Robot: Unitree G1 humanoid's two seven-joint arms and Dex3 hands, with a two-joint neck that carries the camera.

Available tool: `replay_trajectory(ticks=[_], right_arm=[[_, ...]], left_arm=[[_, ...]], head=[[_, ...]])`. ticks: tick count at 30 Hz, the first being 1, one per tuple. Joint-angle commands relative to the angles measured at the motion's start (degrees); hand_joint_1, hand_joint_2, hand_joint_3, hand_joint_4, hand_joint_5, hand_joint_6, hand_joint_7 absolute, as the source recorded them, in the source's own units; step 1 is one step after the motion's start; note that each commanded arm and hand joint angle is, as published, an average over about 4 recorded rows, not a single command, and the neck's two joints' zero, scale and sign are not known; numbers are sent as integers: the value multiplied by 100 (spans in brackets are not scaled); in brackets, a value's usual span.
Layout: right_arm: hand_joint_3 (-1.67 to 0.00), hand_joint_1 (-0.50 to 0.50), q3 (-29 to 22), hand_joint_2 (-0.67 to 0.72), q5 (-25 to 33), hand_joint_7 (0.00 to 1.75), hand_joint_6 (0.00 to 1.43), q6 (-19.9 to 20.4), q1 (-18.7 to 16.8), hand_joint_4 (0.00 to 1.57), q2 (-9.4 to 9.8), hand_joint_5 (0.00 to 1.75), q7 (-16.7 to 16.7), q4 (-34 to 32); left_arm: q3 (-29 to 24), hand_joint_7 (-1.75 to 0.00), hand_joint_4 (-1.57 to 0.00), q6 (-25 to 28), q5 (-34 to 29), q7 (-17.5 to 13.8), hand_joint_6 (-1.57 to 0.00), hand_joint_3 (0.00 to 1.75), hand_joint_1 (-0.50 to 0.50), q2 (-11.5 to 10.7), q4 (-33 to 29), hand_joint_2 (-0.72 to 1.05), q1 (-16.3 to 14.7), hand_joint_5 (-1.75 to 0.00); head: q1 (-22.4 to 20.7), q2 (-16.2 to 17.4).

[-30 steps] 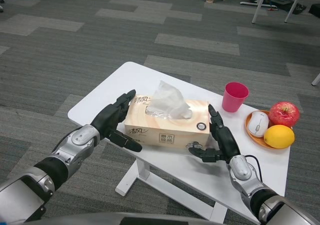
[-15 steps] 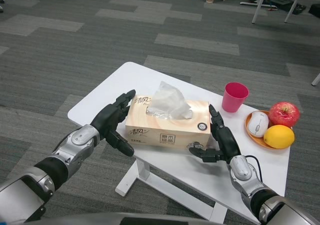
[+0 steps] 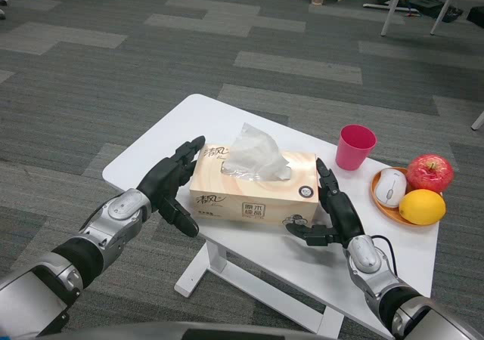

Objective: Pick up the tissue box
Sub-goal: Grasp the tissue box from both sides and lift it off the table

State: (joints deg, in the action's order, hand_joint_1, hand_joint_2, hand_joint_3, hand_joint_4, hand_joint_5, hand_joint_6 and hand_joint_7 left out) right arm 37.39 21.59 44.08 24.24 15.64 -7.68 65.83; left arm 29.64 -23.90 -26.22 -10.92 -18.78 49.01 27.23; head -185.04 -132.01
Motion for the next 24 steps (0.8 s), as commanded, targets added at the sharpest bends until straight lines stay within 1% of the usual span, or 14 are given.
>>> replay_trajectory(ticks=[1, 3, 5, 9, 12, 16, 20, 24], right_arm=[[-48, 15, 95, -41, -84, 14, 6, -5, -16, 43, -113, 39, 108, -108], [-46, 15, 113, -41, -84, 14, 6, -5, -16, 43, -113, 39, 108, -113], [-46, 12, 126, -41, -84, 14, 6, -5, -16, 43, -113, 39, 108, -115], [-48, 17, 143, -41, -84, 14, 6, -5, -16, 43, -113, 39, 108, -115], [-48, 17, 148, -41, -84, 14, 6, -5, -16, 43, -113, 39, 108, -117], [-44, 17, 161, -41, -84, 14, 6, -5, -16, 43, -111, 39, 108, -134], [-46, 17, 163, -41, -84, 14, 6, -5, -16, 43, -105, 39, 108, -174], [-48, 17, 163, -41, -84, 14, 6, 0, -40, 43, -94, 39, 108, -315]], left_arm=[[193, -7, 0, 53, 47, -174, 0, 0, 50, 173, -23, -37, 63, -92], [197, -9, 0, 53, 47, -174, 0, 0, 50, 173, -23, -37, 63, -92], [200, -10, 0, 53, 49, -174, 0, 0, 50, 173, -23, -37, 63, -92], [193, -7, 0, 53, 64, -174, 0, 0, 50, 173, -23, -37, 63, -92], [193, -7, 0, 53, 73, -174, 0, 0, 50, 173, -23, -37, 63, -92], [197, -14, 0, 50, 71, -174, 0, 0, 50, 173, -25, -37, 63, -92], [189, -14, 0, 28, 64, -174, 0, 0, 50, 173, -34, -37, 63, -92], [173, -14, 0, -31, 64, -178, 0, 0, 50, 173, -56, -37, 63, -103]], head=[[-12, -8], [-16, -18], [-19, -24], [-19, -19], [-22, -15], [-21, -16], [-21, -20], [-26, -22]])
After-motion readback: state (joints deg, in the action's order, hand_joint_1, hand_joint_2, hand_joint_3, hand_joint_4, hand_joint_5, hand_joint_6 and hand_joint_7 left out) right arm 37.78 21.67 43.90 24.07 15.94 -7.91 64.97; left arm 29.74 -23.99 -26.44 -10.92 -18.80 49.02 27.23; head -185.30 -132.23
